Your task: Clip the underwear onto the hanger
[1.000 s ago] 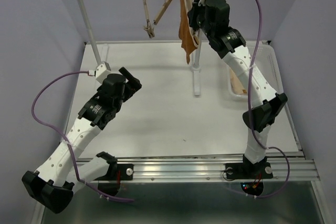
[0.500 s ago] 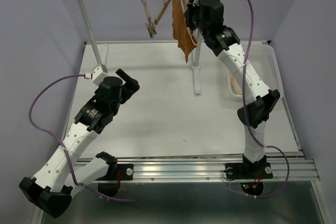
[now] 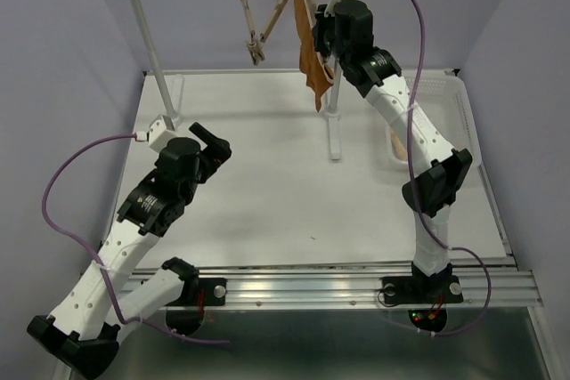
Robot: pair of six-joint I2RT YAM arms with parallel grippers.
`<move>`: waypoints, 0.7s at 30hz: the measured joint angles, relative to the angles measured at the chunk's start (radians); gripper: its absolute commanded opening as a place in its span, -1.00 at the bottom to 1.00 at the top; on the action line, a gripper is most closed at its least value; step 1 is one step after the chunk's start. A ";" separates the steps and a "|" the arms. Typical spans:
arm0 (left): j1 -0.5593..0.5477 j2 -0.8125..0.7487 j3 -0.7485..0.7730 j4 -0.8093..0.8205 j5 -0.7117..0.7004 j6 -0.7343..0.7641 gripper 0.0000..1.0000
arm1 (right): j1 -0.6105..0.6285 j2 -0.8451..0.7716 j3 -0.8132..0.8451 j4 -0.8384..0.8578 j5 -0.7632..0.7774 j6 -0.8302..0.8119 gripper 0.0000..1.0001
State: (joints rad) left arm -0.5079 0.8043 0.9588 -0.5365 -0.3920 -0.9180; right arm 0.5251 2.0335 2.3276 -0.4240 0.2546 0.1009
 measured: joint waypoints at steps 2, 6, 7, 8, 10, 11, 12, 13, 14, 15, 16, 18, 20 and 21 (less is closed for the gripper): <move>0.000 -0.001 0.000 -0.006 0.000 0.000 0.98 | 0.000 -0.002 -0.012 0.015 -0.001 0.002 -0.50; 0.000 -0.002 0.000 -0.007 0.000 0.001 0.98 | 0.000 -0.016 -0.046 0.028 -0.004 0.009 0.11; 0.000 -0.002 0.000 -0.007 0.000 0.001 0.98 | 0.000 -0.021 -0.058 0.027 -0.006 0.011 0.37; 0.000 -0.002 0.000 -0.007 0.000 0.002 0.98 | 0.000 -0.027 -0.069 0.027 -0.009 0.011 0.57; 0.000 -0.002 0.000 -0.007 0.000 0.004 0.98 | 0.000 -0.047 -0.097 0.018 -0.016 0.019 0.99; 0.000 -0.002 0.000 -0.007 0.000 0.004 0.98 | 0.000 -0.058 -0.109 0.011 -0.020 0.015 1.00; 0.000 -0.002 0.000 -0.007 0.000 0.006 0.98 | 0.000 -0.072 -0.121 0.009 -0.020 0.019 1.00; 0.000 -0.002 0.000 -0.006 0.000 0.008 0.98 | 0.000 -0.094 -0.138 0.005 -0.024 0.016 1.00; 0.000 -0.002 0.000 -0.006 0.000 0.011 0.98 | 0.000 -0.109 -0.148 0.005 -0.026 0.012 1.00; 0.000 0.000 0.000 -0.006 0.000 0.013 0.98 | 0.000 -0.127 -0.156 0.002 -0.027 0.011 1.00; 0.000 0.003 0.000 -0.006 0.001 0.015 0.98 | 0.000 -0.160 -0.178 0.005 -0.029 0.007 1.00; 0.000 0.011 0.001 -0.005 0.002 0.020 0.98 | 0.000 -0.226 -0.221 0.006 -0.031 0.003 1.00; 0.000 0.025 0.001 -0.002 0.005 0.025 0.98 | 0.000 -0.307 -0.281 0.007 -0.034 0.003 1.00; 0.000 0.035 0.001 0.001 0.007 0.029 0.98 | 0.000 -0.348 -0.334 0.008 -0.037 0.003 1.00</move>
State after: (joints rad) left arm -0.5079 0.8398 0.9600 -0.5358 -0.3847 -0.8894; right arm 0.5251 1.6855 1.9934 -0.4160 0.2176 0.1043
